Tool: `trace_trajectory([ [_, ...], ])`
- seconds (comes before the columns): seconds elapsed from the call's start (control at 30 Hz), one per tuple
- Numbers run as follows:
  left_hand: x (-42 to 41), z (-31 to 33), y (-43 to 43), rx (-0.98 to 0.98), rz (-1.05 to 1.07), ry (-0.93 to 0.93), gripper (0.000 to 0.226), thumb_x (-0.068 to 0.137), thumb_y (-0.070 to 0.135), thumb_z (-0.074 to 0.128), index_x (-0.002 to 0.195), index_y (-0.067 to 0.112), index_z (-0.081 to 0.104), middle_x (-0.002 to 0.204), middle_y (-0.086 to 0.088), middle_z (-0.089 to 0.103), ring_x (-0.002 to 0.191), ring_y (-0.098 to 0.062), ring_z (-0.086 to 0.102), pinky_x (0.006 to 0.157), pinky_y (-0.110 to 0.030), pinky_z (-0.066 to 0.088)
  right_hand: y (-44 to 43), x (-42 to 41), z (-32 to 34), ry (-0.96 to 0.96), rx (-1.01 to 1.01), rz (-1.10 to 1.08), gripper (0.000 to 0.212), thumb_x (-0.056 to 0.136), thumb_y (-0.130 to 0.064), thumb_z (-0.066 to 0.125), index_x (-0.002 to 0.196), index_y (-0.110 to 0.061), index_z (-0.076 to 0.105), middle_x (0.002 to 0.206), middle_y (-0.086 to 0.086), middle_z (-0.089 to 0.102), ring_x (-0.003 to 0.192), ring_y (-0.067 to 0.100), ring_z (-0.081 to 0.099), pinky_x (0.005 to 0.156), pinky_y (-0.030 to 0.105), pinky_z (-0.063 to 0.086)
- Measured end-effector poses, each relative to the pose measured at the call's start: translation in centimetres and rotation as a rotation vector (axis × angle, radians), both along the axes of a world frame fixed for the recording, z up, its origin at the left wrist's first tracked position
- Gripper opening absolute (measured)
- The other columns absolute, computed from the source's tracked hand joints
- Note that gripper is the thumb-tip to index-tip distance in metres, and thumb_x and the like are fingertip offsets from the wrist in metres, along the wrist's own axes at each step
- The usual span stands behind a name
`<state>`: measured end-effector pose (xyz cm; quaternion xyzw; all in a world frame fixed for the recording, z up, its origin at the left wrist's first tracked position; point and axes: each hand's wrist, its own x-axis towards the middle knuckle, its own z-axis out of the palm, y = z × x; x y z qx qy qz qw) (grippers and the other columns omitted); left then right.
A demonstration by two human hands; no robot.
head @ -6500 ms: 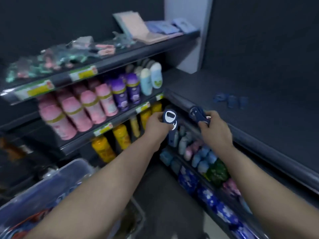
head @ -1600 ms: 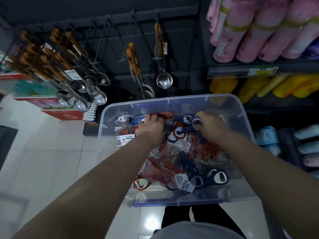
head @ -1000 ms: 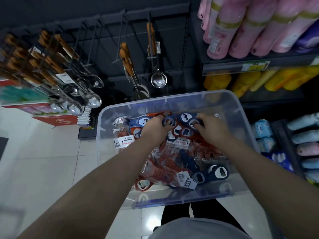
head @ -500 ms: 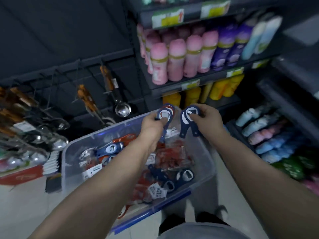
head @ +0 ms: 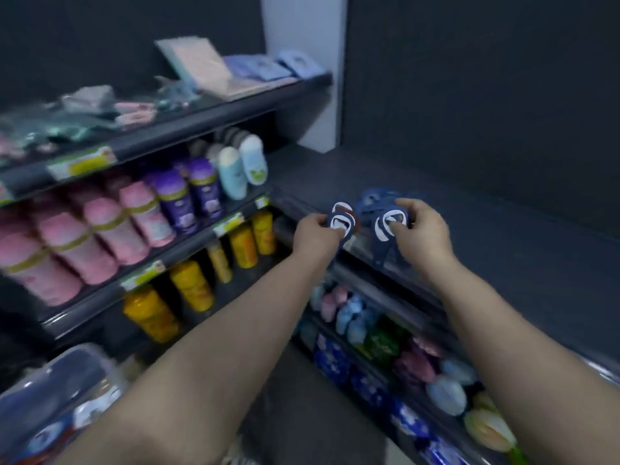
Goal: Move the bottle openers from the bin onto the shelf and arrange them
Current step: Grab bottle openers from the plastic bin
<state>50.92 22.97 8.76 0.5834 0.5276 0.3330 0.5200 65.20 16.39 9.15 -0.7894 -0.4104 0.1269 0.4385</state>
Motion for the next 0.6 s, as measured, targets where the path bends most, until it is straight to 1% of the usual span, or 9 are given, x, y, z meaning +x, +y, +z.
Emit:
trace_trajectory([
  [0.1, 6.2, 0.1, 0.3, 0.031, -0.030, 0.065, 0.009, 0.086, 0.016, 0.067, 0.086, 0.015, 0.058, 0.095, -0.008, 0.065, 0.086, -0.022, 0.060, 0.086, -0.036, 0.051, -0.8, 6.9, -0.3, 0.018, -0.078, -0.091, 0.041, 0.090, -0.012, 0.056, 0.131, -0.015, 0.054, 0.129, 0.007, 0.060, 0.119, 0.025, 0.054, 0.099, 0.032, 0.041],
  [0.2, 10.0, -0.6, 0.8, 0.096, -0.083, 0.224, 0.024, 0.085, 0.022, 0.066, 0.106, 0.013, 0.060, 0.106, -0.008, 0.066, 0.098, -0.026, 0.062, 0.091, -0.036, 0.051, -1.1, 11.0, -1.4, 0.062, -0.150, -0.129, 0.043, 0.091, -0.012, 0.054, 0.134, -0.013, 0.050, 0.132, 0.009, 0.058, 0.122, 0.026, 0.052, 0.098, 0.032, 0.040],
  [0.23, 11.0, -0.9, 1.0, 0.110, -0.111, 0.282, 0.020, 0.086, 0.020, 0.065, 0.104, 0.013, 0.059, 0.101, -0.005, 0.064, 0.099, -0.026, 0.060, 0.090, -0.034, 0.050, -1.1, 11.9, -1.8, 0.072, -0.164, -0.123, 0.044, 0.092, -0.012, 0.054, 0.135, -0.012, 0.049, 0.131, 0.009, 0.058, 0.121, 0.026, 0.052, 0.097, 0.032, 0.040],
  [0.3, 12.4, -1.4, 1.4, 0.129, -0.167, 0.383, 0.009, 0.088, 0.017, 0.062, 0.086, 0.017, 0.053, 0.088, 0.000, 0.056, 0.092, -0.024, 0.055, 0.083, -0.030, 0.047, -0.7, 13.0, -2.7, 0.073, -0.179, -0.087, 0.044, 0.092, -0.013, 0.055, 0.136, -0.014, 0.048, 0.130, 0.008, 0.058, 0.119, 0.026, 0.053, 0.092, 0.030, 0.042],
  [0.33, 13.0, -1.7, 1.7, 0.140, -0.193, 0.421, 0.009, 0.089, 0.018, 0.061, 0.087, 0.017, 0.052, 0.089, 0.000, 0.054, 0.092, -0.024, 0.054, 0.081, -0.030, 0.045, -0.4, 13.3, -3.1, 0.058, -0.186, -0.068, 0.045, 0.092, -0.014, 0.056, 0.136, -0.015, 0.048, 0.130, 0.008, 0.059, 0.117, 0.025, 0.054, 0.089, 0.029, 0.043],
  [0.37, 13.4, -2.0, 2.0, 0.163, -0.215, 0.455, 0.013, 0.089, 0.020, 0.062, 0.098, 0.014, 0.054, 0.094, -0.002, 0.056, 0.094, -0.025, 0.056, 0.079, -0.030, 0.045, -0.1, 13.5, -3.5, 0.026, -0.202, -0.054, 0.045, 0.092, -0.016, 0.056, 0.136, -0.017, 0.047, 0.129, 0.008, 0.059, 0.115, 0.026, 0.055, 0.086, 0.029, 0.043],
  [0.4, 13.7, -2.2, 2.3, 0.188, -0.230, 0.492, 0.028, 0.089, 0.022, 0.063, 0.111, 0.010, 0.053, 0.100, -0.004, 0.060, 0.098, -0.027, 0.058, 0.077, -0.030, 0.044, 0.3, 13.7, -3.9, -0.019, -0.227, -0.045, 0.045, 0.092, -0.018, 0.055, 0.136, -0.018, 0.047, 0.129, 0.008, 0.058, 0.116, 0.026, 0.054, 0.087, 0.030, 0.043],
  [0.47, 14.2, -2.7, 3.1, 0.255, -0.250, 0.564, 0.044, 0.087, 0.023, 0.066, 0.126, 0.010, 0.049, 0.110, -0.008, 0.064, 0.103, -0.028, 0.060, 0.075, -0.028, 0.041, 0.8, 14.0, -4.5, -0.127, -0.288, -0.030, 0.044, 0.093, -0.022, 0.052, 0.137, -0.021, 0.046, 0.130, 0.006, 0.055, 0.121, 0.027, 0.048, 0.091, 0.036, 0.041],
  [0.6, 14.4, -3.2, 4.4, 0.397, -0.253, 0.706, 0.044, 0.085, 0.030, 0.069, 0.123, 0.015, 0.053, 0.112, -0.008, 0.064, 0.110, -0.030, 0.054, 0.076, -0.031, 0.040, 1.0, 14.4, -5.0, -0.390, -0.406, 0.002, 0.042, 0.096, -0.023, 0.047, 0.138, -0.021, 0.045, 0.130, 0.007, 0.051, 0.120, 0.027, 0.041, 0.094, 0.039, 0.036],
])
